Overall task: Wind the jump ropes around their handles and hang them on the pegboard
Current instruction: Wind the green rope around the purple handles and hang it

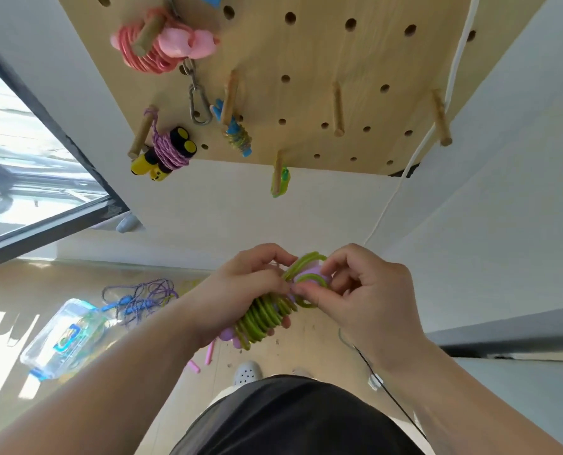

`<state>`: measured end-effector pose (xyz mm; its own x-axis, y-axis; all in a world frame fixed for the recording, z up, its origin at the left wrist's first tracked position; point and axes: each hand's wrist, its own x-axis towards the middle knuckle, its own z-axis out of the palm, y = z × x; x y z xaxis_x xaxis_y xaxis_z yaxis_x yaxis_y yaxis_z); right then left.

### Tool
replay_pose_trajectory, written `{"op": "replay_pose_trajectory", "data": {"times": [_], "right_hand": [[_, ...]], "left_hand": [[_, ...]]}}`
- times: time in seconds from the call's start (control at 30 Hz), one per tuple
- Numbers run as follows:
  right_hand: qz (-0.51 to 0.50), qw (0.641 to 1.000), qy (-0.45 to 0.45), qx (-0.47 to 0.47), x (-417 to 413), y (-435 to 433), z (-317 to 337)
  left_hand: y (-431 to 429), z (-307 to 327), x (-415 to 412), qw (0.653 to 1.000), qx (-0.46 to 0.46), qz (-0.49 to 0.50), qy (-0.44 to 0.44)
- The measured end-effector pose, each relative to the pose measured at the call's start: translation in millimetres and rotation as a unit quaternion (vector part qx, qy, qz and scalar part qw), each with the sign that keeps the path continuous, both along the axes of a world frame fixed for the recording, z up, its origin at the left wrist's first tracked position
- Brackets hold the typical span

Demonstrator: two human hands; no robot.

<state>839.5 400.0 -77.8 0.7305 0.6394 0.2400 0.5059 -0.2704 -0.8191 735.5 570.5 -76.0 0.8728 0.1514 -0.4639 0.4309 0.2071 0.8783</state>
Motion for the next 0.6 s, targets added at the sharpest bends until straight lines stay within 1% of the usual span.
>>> {"op": "replay_pose_trajectory", "data": {"times": [0.07,0.13,0.2,0.27,0.43,0.53,0.6], "right_hand": [[-0.001,1.000,-0.005,-0.014,-4,8,4],[0.007,1.000,0.023,-0.019,-9,18,10],[0.039,0.998,0.052,-0.021,-14,28,13],[0.072,0.995,0.058,-0.027,-18,34,16],[0.108,0.991,0.020,-0.071,-22,41,13],[0.088,0.992,0.011,-0.095,-23,43,9],[0.080,0.991,-0.026,-0.104,-25,45,6]], "left_hand": [[4,-2,-7,0.999,0.014,-0.032,-0.017],[8,-5,-13,0.997,0.058,-0.054,-0.024],[12,-9,-18,0.996,0.072,-0.036,-0.025],[18,-12,-24,0.997,0.065,-0.005,-0.031],[32,-18,-40,0.996,0.062,0.042,-0.046],[40,-24,-50,0.992,0.092,0.065,-0.054],[45,-26,-55,0.991,0.110,0.059,-0.054]]}}
